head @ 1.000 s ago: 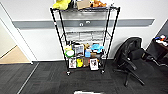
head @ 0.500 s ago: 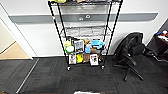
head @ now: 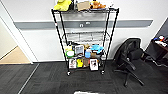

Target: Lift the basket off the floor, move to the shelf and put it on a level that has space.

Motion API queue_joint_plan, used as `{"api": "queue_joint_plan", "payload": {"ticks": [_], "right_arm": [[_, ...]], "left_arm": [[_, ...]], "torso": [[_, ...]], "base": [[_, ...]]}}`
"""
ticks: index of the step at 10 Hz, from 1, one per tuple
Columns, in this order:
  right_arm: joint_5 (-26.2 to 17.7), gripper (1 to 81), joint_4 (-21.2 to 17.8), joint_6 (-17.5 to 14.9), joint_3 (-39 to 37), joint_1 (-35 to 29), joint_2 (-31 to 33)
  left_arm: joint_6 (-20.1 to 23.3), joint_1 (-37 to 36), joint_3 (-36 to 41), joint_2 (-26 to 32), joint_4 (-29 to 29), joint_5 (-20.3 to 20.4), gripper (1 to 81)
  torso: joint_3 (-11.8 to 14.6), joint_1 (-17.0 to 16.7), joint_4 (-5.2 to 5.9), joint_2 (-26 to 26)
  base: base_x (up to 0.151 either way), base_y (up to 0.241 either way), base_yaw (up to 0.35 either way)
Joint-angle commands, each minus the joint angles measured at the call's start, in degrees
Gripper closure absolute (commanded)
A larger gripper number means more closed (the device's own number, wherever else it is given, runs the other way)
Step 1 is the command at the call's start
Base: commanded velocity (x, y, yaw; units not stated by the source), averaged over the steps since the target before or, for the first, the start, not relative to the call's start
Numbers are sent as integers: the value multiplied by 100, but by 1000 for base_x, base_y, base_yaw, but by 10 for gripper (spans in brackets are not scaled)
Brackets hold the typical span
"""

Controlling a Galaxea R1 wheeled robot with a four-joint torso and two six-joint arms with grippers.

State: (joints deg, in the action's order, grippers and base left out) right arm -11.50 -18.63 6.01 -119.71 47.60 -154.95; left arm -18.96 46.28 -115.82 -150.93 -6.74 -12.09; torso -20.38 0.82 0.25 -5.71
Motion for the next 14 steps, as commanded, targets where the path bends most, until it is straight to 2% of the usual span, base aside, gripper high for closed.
{"api": "queue_joint_plan", "payload": {"ticks": [1,3,4,5,6,10,14], "right_arm": [[-309,811,-168,-21,327,-633,-3],[-318,811,-168,-21,379,-633,23],[-309,811,-168,-21,580,-642,120],[-283,811,-159,-21,896,-659,295],[-257,811,-159,-21,1239,-685,488],[112,811,-168,40,2540,-729,1252],[332,811,-194,58,3420,-835,1807]], "left_arm": [[32,-676,271,36,-161,-162,811],[76,-676,559,185,-161,-153,811],[120,-668,901,378,-161,-92,811],[120,-668,1253,633,-170,205,811],[120,-650,1613,896,-170,409,811],[120,-641,2809,1714,-170,751,811],[120,-650,3390,2110,-170,848,811]], "torso": [[504,0,0,0],[867,-7,0,0],[531,-9,0,0],[695,-11,0,0],[748,-18,0,-5],[780,-20,0,-5],[780,-22,0,-5]], "base": [[0,0,0],[0,0,0],[0,0,0],[0,0,0],[0,0,0],[0,0,0],[0,0,0]]}}
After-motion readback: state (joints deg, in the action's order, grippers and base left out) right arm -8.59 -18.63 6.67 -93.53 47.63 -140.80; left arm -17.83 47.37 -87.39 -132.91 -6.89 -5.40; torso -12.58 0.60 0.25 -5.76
